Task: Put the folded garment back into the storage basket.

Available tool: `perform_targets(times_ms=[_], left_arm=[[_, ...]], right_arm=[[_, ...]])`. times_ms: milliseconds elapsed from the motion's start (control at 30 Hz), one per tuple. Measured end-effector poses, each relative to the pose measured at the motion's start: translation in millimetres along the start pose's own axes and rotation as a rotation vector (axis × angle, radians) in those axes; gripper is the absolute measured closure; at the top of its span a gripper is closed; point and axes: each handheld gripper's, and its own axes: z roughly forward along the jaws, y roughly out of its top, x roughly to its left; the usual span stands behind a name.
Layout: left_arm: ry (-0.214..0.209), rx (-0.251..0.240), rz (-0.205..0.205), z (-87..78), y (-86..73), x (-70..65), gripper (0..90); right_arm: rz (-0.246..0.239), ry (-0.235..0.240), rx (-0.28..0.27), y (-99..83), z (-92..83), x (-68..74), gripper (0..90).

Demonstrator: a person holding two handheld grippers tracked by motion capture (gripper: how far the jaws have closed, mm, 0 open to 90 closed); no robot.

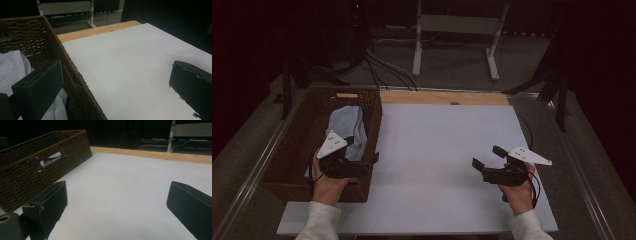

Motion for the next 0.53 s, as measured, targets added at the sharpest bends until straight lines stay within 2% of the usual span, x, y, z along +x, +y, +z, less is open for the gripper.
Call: perform_targets(times_ms=[233, 533], left_arm=[[0.006, -0.002, -0.005, -1.5, -1.5, 1.4, 0.0], [0.006, -0.002, -0.017, -2.6, -3.0, 3.4, 0.0]], right_arm=[[0.005, -0.023, -0.003, -6.8, -10.4, -7.1, 3.7], [0.003, -0.034, 0.000, -10.1, -12.7, -10.3, 3.7]])
